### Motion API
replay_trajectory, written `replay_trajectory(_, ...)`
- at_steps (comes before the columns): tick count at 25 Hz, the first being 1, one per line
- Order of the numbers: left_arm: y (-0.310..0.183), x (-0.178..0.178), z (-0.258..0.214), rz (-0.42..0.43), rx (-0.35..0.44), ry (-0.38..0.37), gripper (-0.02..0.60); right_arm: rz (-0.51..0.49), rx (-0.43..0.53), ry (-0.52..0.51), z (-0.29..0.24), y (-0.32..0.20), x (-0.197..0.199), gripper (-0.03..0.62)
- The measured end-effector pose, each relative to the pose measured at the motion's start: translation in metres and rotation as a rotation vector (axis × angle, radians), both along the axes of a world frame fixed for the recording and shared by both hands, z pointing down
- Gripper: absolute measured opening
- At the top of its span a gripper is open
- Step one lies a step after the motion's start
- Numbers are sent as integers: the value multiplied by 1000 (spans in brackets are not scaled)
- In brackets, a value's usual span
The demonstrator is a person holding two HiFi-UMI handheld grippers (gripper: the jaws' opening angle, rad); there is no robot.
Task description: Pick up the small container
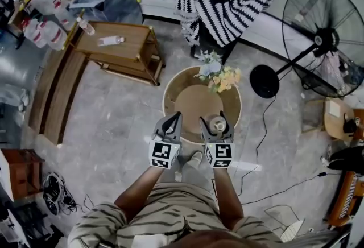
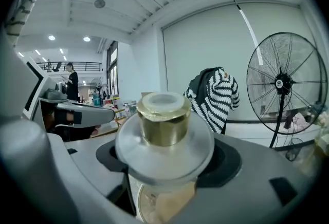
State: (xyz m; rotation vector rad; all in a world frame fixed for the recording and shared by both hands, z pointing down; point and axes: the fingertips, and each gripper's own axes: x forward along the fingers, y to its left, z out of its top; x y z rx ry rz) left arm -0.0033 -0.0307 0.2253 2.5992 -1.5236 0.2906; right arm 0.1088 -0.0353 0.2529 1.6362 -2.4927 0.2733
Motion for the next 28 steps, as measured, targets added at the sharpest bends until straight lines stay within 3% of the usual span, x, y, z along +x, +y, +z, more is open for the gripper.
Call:
replay_trajectory(12, 28, 4, -68, 47, 93, 1, -2, 11, 99, -15, -89, 26, 6, 342)
replay_trajectory(28, 8, 12, -113, 51, 177, 40, -2, 17, 186, -2, -133, 16, 22, 342)
